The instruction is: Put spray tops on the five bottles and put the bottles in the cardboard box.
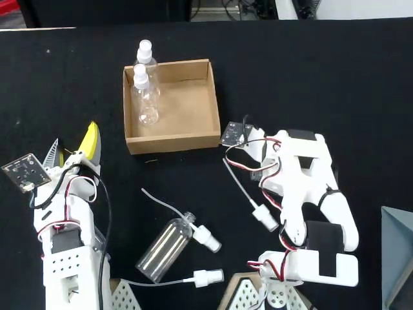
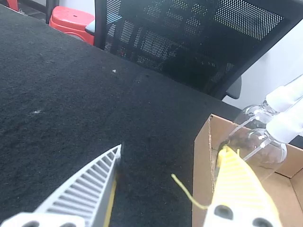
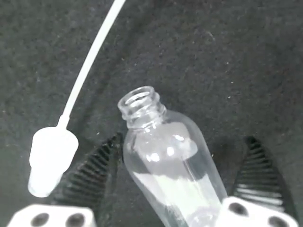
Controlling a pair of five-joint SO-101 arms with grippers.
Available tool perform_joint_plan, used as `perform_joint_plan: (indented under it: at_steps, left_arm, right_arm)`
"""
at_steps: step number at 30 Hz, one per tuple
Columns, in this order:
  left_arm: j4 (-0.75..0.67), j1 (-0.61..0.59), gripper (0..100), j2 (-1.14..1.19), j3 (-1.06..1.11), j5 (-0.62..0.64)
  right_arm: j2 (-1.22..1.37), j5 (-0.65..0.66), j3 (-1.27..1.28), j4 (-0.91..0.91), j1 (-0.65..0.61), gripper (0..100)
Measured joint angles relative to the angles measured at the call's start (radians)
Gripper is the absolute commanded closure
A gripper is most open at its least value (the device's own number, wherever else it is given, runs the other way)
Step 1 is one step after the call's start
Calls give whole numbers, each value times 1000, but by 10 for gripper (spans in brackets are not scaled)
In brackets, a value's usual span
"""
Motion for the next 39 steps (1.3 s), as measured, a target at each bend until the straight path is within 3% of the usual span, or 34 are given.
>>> perform_joint_plan:
  at_steps: [8,15,22,27,39]
  left_arm:
    - [0,0,698,0,0,0]
    - [0,0,698,0,0,0]
    - [0,0,698,0,0,0]
    - [0,0,697,0,0,0]
    - [0,0,696,0,0,0]
  right_arm:
    - [0,124,0,23,6,701]
    - [0,149,0,28,44,704]
    - [0,149,0,28,44,884]
    - [0,149,0,37,44,884]
    - [-123,-183,0,118,38,884]
